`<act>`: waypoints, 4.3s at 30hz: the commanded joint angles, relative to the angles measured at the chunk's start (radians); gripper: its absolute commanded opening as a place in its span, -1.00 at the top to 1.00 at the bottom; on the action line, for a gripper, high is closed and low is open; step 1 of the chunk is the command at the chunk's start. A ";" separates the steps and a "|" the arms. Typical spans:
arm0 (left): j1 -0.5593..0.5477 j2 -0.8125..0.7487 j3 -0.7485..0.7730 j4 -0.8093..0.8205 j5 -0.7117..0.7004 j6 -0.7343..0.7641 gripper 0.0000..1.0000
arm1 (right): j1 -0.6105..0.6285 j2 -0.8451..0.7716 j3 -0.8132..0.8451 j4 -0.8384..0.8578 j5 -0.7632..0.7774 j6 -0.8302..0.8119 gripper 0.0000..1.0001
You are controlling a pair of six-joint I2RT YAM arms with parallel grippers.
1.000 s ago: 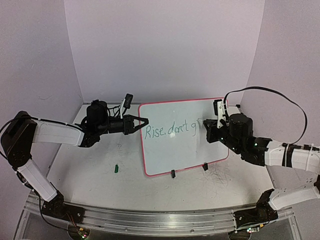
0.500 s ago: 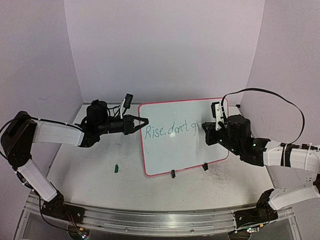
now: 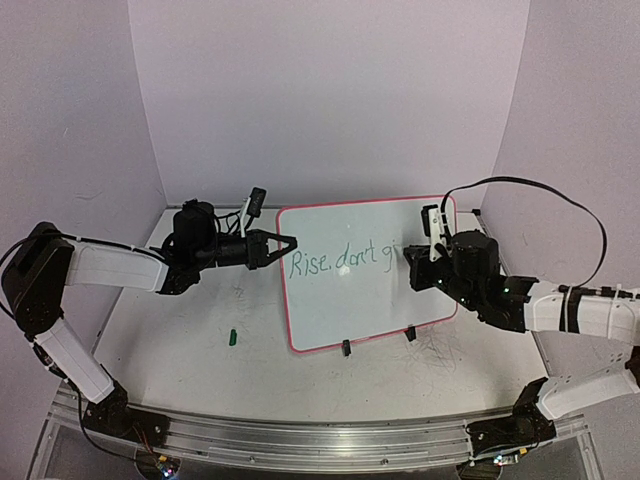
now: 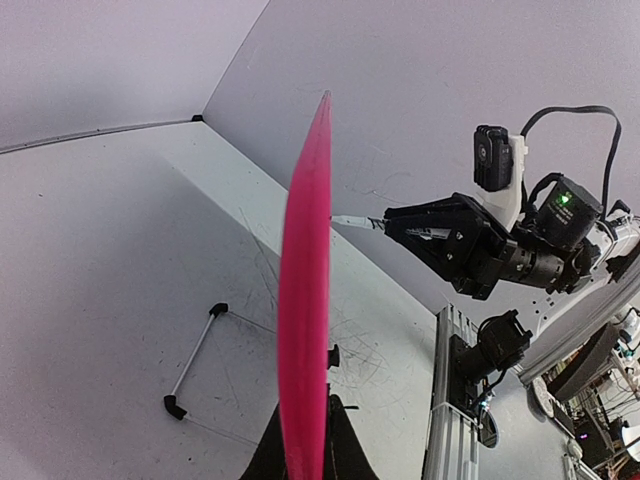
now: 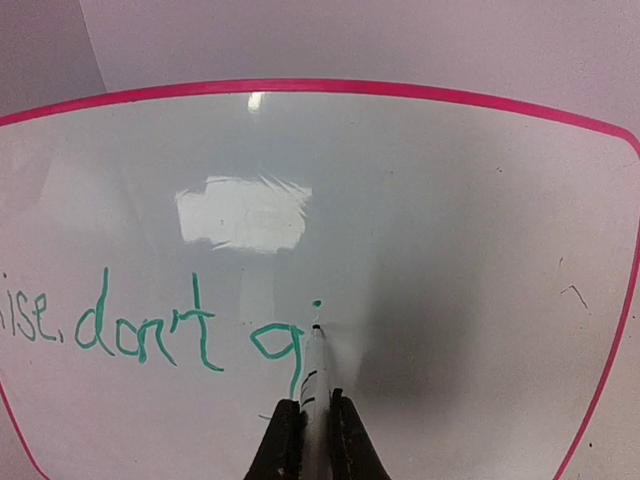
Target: Write a sentence on the whiteboard
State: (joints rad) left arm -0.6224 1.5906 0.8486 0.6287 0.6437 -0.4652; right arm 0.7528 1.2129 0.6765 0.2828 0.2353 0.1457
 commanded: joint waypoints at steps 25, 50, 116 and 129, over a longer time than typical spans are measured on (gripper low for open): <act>0.018 -0.009 0.012 -0.044 -0.089 0.074 1.00 | 0.019 -0.046 -0.048 -0.029 0.002 0.087 1.00; 0.018 -0.013 0.011 -0.045 -0.092 0.079 1.00 | 0.019 -0.018 0.027 0.028 0.069 0.033 1.00; 0.018 -0.019 0.009 -0.053 -0.090 0.083 1.00 | -0.032 -0.075 -0.042 -0.002 0.009 0.104 1.00; 0.018 -0.023 0.008 -0.053 -0.090 0.081 1.00 | -0.038 -0.038 -0.051 0.028 0.012 0.103 1.00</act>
State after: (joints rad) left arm -0.6228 1.5889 0.8486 0.6270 0.6454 -0.4614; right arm 0.7188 1.1666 0.6315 0.2732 0.2368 0.2376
